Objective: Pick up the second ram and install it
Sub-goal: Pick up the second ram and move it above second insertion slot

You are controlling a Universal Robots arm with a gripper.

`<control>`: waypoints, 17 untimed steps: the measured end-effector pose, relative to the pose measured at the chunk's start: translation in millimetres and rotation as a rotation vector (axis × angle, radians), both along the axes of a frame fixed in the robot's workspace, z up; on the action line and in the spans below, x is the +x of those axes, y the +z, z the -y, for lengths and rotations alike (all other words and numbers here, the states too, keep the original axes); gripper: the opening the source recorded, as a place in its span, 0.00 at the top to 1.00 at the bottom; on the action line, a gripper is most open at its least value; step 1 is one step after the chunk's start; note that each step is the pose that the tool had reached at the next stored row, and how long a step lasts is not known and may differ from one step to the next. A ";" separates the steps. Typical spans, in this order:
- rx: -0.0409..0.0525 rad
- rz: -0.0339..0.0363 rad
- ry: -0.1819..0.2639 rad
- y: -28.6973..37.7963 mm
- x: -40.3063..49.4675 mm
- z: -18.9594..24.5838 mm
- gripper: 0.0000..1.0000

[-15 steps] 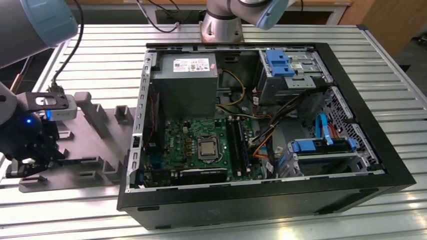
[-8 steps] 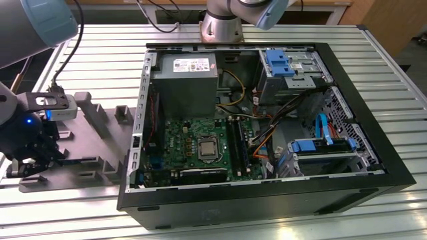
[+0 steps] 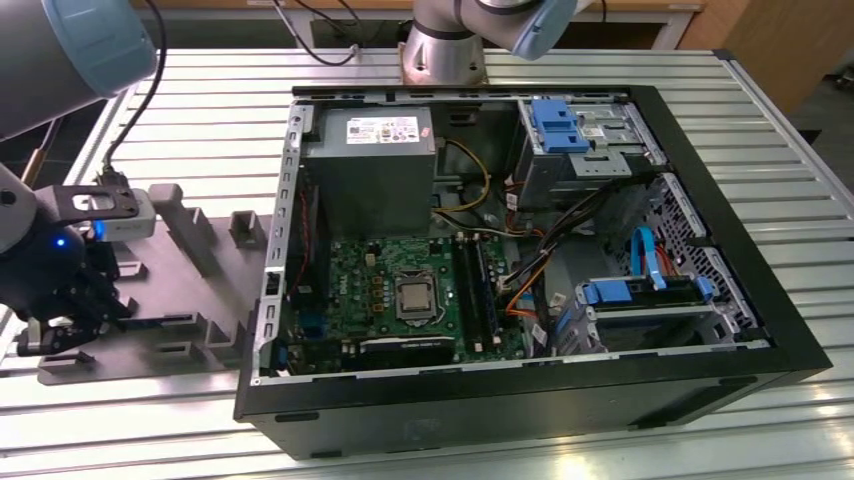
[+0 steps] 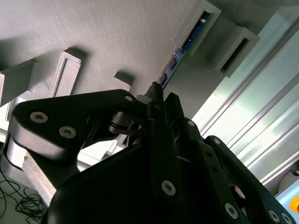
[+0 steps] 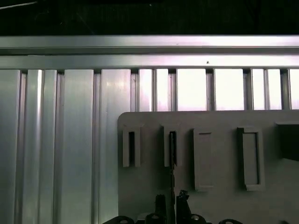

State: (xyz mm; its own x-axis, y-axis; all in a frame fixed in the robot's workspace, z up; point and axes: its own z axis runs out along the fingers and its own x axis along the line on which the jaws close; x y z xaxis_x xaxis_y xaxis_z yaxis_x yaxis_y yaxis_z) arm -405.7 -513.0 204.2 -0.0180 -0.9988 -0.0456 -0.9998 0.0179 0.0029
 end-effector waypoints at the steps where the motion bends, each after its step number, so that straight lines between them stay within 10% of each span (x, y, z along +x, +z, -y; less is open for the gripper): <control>1: 0.0001 -0.0001 0.001 -0.2 0.0 0.0 0.76; 17: 0.0049 -0.0009 0.003 -2.2 0.0 -1.0 0.76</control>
State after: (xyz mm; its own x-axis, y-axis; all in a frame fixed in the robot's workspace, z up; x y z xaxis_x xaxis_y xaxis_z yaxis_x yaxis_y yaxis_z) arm -405.7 -512.0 201.9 -0.0152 -0.9986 -0.0505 -0.9999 0.0150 0.0039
